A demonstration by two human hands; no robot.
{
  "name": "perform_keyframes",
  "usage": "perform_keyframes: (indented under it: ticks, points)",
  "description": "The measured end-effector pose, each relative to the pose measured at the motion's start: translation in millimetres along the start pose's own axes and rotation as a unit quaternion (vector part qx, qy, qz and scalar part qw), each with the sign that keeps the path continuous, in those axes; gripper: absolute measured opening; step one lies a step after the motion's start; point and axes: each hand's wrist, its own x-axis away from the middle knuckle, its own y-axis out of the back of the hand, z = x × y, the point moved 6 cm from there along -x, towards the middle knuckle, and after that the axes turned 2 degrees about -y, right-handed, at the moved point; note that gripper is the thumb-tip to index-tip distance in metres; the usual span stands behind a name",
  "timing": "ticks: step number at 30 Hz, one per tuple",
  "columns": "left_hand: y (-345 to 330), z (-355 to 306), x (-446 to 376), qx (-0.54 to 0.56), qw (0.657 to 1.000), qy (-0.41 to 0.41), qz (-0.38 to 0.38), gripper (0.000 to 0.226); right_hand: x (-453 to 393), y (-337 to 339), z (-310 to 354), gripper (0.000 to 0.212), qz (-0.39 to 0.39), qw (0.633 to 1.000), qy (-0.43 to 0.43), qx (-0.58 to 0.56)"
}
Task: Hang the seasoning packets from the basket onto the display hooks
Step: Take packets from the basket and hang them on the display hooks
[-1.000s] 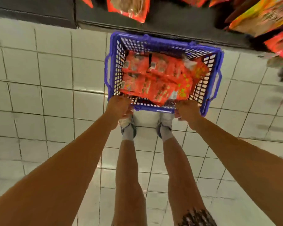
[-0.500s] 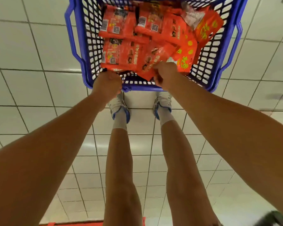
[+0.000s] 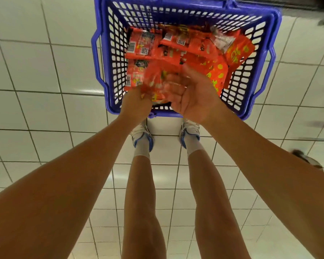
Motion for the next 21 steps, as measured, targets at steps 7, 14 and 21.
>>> perform_keyframes:
  ticks: [7, 14, 21]
  points:
    - [30, 42, -4, 0.11, 0.983, 0.119, -0.082, 0.021, -73, 53, 6, 0.021, -0.279, 0.94, 0.029, 0.192]
    - [41, 40, -9, 0.078, 0.994, 0.037, -0.069, 0.03, -121, 39, -9, 0.033, -0.316, 0.868, 0.016, 0.382]
    - [39, 16, 0, 0.032, 0.998, -0.009, -0.053, 0.035, -64, 24, -4, 0.027, -0.297, 0.725, 0.135, 0.607]
